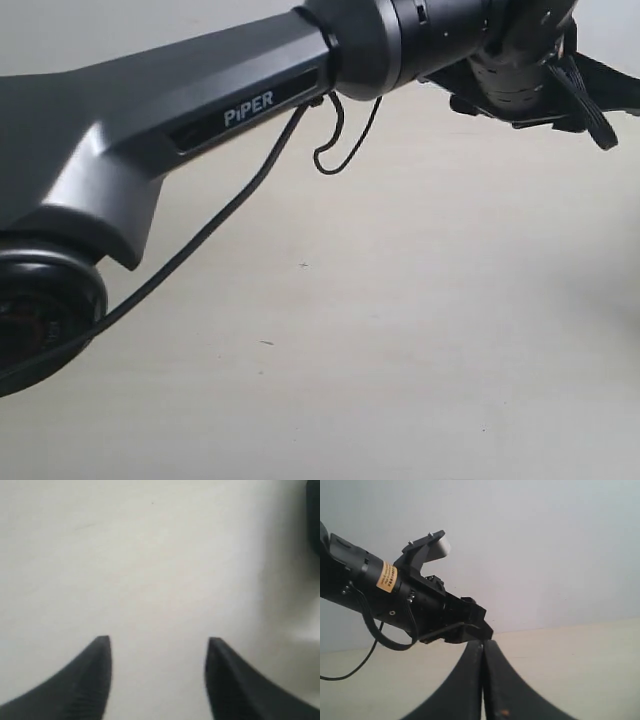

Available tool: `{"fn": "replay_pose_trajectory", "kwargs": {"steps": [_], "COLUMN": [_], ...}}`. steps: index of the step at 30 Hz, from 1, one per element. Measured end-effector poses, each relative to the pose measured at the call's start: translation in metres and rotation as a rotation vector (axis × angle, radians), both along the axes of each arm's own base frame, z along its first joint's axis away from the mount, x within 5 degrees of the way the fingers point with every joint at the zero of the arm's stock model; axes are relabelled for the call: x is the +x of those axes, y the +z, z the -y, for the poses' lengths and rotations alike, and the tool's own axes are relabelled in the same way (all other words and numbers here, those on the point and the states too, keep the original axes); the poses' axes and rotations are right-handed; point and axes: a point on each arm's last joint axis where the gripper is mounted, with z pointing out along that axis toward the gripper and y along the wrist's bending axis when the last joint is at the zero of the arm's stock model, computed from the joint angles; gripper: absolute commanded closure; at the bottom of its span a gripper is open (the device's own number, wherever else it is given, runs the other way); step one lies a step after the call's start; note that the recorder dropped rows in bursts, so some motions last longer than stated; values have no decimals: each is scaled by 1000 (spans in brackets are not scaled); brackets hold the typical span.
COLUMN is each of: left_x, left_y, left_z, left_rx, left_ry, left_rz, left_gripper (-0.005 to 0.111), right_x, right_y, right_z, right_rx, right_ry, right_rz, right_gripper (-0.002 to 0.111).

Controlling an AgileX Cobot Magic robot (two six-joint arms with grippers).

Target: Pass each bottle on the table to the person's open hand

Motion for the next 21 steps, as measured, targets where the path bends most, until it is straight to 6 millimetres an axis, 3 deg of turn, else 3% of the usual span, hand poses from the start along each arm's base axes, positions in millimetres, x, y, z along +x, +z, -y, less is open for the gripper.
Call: {"fn": "replay_pose_trajectory", "kwargs": {"steps": [1,2,12,21], "left_x": [-4,-6,-18,-91], "left_y": [3,4,4,19], "left_z": [0,-2,-8,-10], "left_rx": [16,31,173,145], "left_ry": [-10,-12,-33,-157], "left_rz": [0,-5,29,242], "left_gripper": [104,105,107,107], "right_x": [0,0,0,0], "right_y": [0,0,0,0], "right_z": [0,0,0,0], "right_rx": [0,0,-1,-1], "right_ry": [0,0,1,1], "right_rz": [0,0,-3,-3], "right_gripper": [108,108,108,108]}}
